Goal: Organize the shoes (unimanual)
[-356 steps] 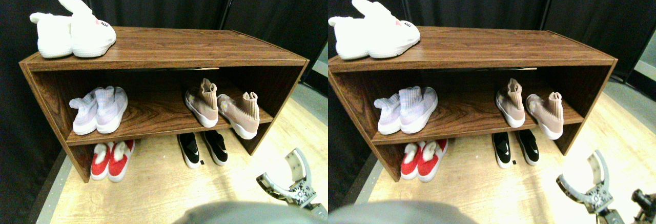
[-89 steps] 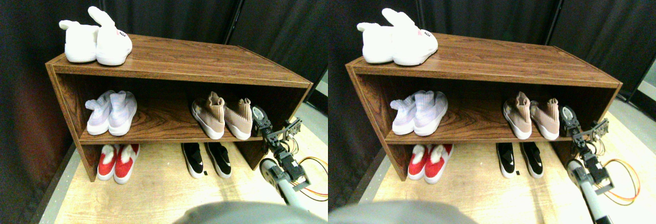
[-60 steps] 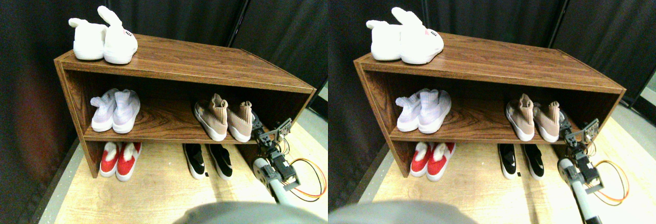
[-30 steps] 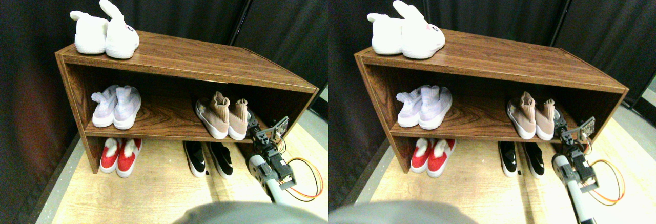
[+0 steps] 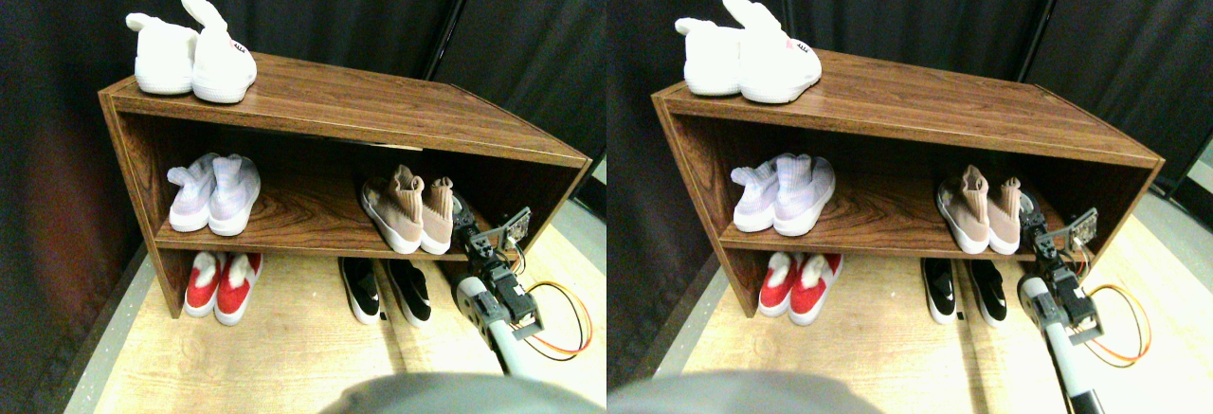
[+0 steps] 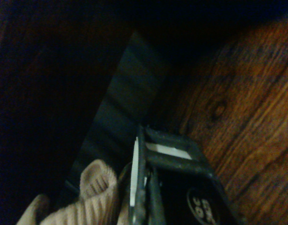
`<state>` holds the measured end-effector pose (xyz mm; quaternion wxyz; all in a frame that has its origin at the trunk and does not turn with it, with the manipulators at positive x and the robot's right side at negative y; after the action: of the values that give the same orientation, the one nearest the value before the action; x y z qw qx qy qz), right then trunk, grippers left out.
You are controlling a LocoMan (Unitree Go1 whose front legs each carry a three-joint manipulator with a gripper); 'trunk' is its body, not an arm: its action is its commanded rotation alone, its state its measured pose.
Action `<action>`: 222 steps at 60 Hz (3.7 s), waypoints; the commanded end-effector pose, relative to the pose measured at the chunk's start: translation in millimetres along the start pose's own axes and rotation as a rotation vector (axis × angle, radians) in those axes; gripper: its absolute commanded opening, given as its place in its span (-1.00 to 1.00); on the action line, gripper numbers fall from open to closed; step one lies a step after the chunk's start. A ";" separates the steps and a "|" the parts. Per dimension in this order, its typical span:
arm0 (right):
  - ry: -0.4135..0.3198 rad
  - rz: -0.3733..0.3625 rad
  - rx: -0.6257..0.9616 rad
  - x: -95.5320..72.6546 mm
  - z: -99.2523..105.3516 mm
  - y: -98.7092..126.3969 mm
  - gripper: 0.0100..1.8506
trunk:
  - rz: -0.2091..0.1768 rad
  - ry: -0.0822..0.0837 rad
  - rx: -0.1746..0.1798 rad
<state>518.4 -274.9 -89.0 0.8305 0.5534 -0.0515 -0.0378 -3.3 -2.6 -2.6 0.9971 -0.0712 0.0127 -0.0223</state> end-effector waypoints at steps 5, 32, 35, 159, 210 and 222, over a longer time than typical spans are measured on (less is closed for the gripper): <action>-0.017 0.048 -0.013 1.3 10.3 5.2 -0.94 | -0.002 0.013 -0.001; -0.049 0.150 -0.004 -20.8 35.2 14.5 -0.94 | -0.040 0.002 0.030; -0.037 0.179 -0.031 -26.9 37.8 16.2 -0.94 | -0.046 0.003 0.034; 0.027 -0.084 0.119 -35.3 -4.2 -111.1 -0.94 | 0.006 0.118 0.018; 0.044 -0.177 0.127 -16.2 -20.9 -128.0 -0.94 | 0.041 0.131 0.010; 0.111 -0.166 0.155 -12.3 -31.1 -121.7 -0.94 | 0.043 0.125 0.003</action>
<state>504.8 -297.6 -222.8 0.7806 0.6148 0.0507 -0.1007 -3.1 -3.8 -2.3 0.9957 -0.0573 0.0707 -0.0147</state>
